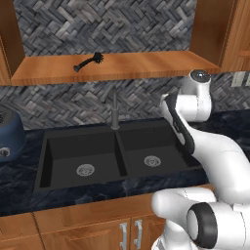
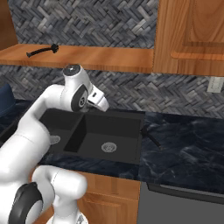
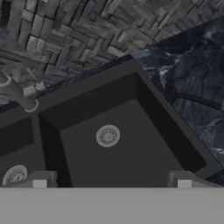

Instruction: Locate and retrieve the dish brush and dish brush from the cabinet. Place them next to the sink.

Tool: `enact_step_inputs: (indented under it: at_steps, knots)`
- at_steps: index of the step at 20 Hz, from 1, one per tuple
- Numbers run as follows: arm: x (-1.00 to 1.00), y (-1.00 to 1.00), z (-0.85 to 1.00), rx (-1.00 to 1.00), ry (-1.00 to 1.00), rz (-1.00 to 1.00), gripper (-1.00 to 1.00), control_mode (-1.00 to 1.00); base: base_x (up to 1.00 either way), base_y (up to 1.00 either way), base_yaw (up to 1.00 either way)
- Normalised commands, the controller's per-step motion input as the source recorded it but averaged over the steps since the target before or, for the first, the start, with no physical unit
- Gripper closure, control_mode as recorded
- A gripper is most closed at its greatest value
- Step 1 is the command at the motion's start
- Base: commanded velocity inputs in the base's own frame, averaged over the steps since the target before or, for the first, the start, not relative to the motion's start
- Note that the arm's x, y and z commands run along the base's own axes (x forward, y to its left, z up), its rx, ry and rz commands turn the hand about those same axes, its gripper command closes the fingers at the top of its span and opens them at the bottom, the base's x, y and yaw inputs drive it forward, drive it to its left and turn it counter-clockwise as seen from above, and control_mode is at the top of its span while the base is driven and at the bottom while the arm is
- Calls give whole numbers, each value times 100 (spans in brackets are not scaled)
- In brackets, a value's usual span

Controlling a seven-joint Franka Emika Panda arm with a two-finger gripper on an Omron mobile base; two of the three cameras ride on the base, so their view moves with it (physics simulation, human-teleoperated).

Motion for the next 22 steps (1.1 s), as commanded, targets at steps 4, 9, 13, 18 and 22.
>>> enact_step_inputs:
  at_steps: [4,9,13,18,22]
  knots:
    - [-35,69,72,-7,2,1,-100,-100,0,0,0]
    - [-35,71,49,-6,8,3,-100,-100,0,0,0]
    - [-16,83,18,-13,9,2,-100,-100,0,0,0]
    - [-8,91,8,-14,1,2,-100,-100,0,0,0]
    - [0,100,5,-20,-1,1,-100,-100,0,0,0]
